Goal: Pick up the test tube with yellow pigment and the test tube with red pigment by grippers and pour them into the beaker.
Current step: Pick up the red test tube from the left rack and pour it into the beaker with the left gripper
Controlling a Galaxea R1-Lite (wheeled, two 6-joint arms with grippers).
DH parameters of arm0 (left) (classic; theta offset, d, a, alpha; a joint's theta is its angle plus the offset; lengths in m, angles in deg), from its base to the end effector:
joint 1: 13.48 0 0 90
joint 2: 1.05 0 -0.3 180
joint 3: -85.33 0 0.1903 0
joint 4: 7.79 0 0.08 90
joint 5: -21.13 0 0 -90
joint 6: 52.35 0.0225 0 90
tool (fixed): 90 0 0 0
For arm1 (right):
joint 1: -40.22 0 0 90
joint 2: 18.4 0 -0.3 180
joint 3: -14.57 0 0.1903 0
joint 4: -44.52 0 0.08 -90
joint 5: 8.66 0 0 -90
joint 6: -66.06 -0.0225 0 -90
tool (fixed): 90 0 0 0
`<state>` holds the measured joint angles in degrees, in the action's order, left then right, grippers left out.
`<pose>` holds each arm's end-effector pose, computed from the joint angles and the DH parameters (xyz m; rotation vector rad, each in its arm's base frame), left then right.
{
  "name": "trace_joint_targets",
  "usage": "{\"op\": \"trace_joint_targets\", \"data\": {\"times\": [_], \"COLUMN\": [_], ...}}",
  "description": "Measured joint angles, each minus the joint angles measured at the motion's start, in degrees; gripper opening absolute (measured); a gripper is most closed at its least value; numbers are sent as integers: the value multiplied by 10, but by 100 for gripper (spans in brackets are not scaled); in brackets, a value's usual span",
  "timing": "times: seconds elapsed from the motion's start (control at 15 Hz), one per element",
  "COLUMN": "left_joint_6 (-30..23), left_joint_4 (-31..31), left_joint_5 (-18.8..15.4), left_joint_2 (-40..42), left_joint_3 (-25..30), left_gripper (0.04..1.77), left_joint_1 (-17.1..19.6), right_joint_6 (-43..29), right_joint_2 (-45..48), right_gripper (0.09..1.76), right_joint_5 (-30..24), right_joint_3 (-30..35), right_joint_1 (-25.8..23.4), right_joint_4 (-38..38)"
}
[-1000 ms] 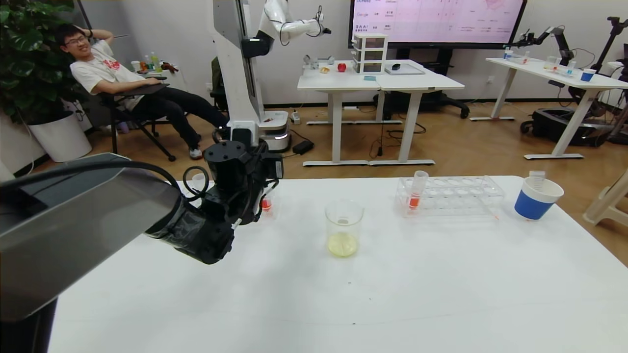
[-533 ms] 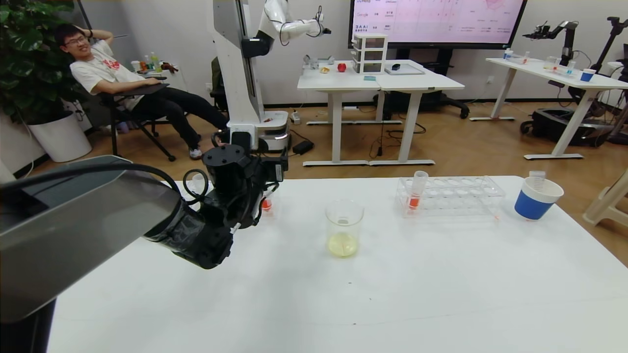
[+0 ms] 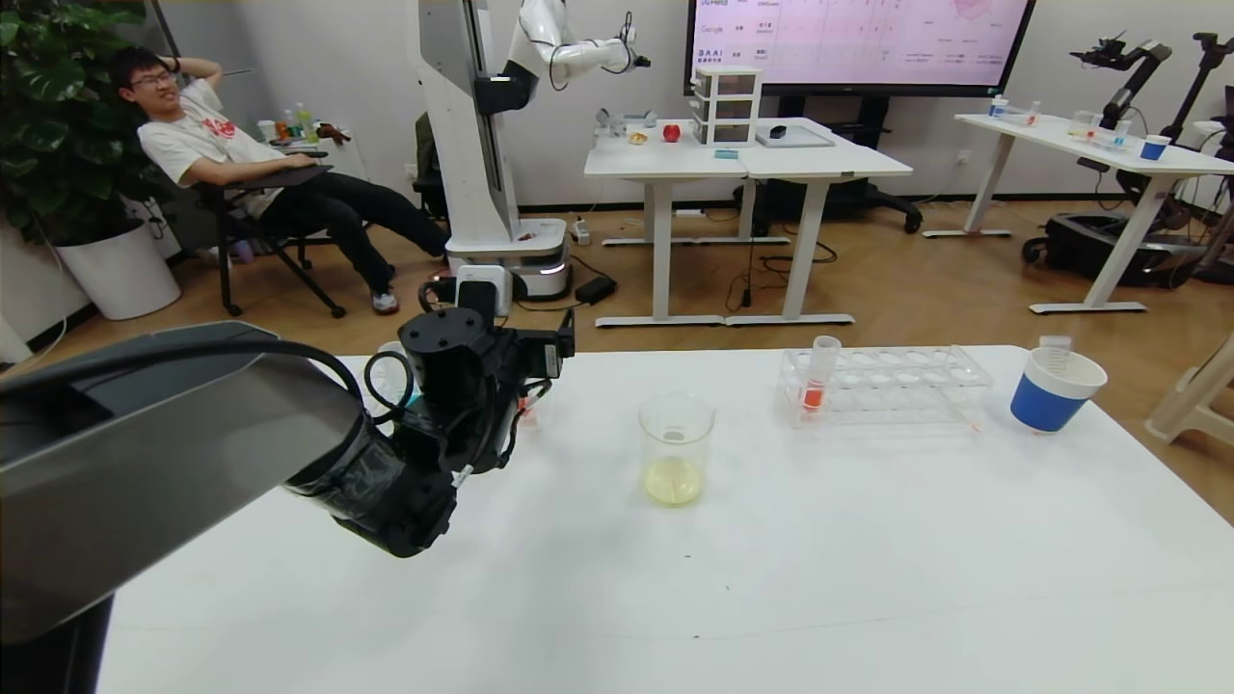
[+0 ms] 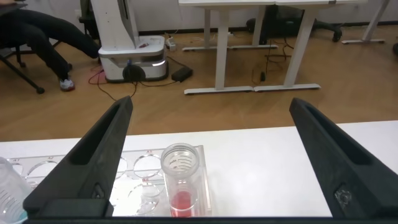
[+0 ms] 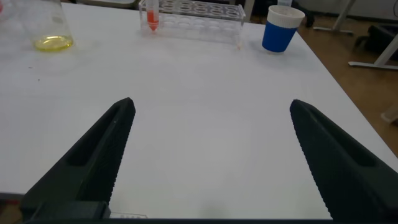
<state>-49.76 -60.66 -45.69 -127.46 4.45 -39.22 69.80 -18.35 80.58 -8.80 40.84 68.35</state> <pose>0.3743 -0.1706 0.1185 -0.0079 -0.1176 -0.0420 -0.0229 0.0001 0.0746 -0.0653 0.0064 0.0243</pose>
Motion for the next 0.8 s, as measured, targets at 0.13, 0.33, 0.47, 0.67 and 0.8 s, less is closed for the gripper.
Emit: {"op": "trace_joint_targets", "data": {"times": [0.13, 0.33, 0.47, 0.67, 0.8], "left_joint_6": [-2, -4, -9, -10, -9], "left_joint_4": [-49, -101, -103, -103, -102], "left_joint_5": [0, 4, 1, -1, -2], "left_joint_2": [-9, -41, -61, -83, -96], "left_joint_3": [30, 69, 74, 54, 38], "left_gripper": [175, 175, 175, 175, 175], "left_joint_1": [-4, -7, -6, 1, 10], "right_joint_6": [0, 0, 0, 0, 0], "right_joint_2": [0, 0, 0, 0, 0], "right_gripper": [174, 174, 174, 174, 174], "right_joint_5": [0, 0, 0, 0, 0], "right_joint_3": [0, 0, 0, 0, 0], "right_joint_1": [0, 0, 0, 0, 0], "right_joint_4": [0, 0, 0, 0, 0]}}
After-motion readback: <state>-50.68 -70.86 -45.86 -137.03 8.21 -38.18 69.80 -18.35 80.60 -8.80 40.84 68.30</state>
